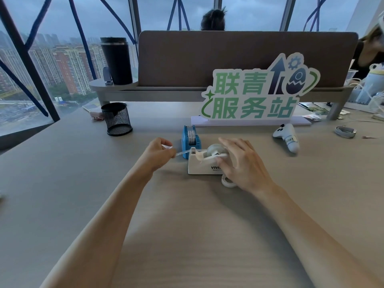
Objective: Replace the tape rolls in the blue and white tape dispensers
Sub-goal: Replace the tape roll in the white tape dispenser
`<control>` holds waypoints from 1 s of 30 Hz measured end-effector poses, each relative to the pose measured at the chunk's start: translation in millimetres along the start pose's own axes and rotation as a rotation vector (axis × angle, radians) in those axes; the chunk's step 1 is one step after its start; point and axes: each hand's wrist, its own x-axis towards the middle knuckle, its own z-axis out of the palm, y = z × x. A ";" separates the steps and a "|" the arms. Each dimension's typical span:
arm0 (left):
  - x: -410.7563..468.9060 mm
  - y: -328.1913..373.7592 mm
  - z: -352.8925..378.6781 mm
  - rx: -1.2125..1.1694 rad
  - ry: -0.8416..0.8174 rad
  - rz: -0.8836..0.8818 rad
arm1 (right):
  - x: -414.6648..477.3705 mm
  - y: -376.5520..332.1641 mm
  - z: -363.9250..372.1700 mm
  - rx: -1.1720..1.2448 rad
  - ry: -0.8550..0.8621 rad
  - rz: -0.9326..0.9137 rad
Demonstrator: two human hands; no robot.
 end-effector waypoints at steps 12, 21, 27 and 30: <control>4.6 -13.1 14.0 0.194 -0.056 0.033 | 0.0 -1.1 -0.7 0.016 -0.006 0.002; 6.0 -17.8 33.5 0.330 -0.079 0.053 | 1.7 -0.8 3.9 0.173 -0.090 0.098; 1.7 -19.7 32.3 0.471 -0.090 0.145 | 2.7 5.6 5.0 0.239 -0.195 0.165; -0.5 -22.6 31.7 0.474 -0.076 0.220 | 5.8 8.2 5.0 0.231 -0.209 0.167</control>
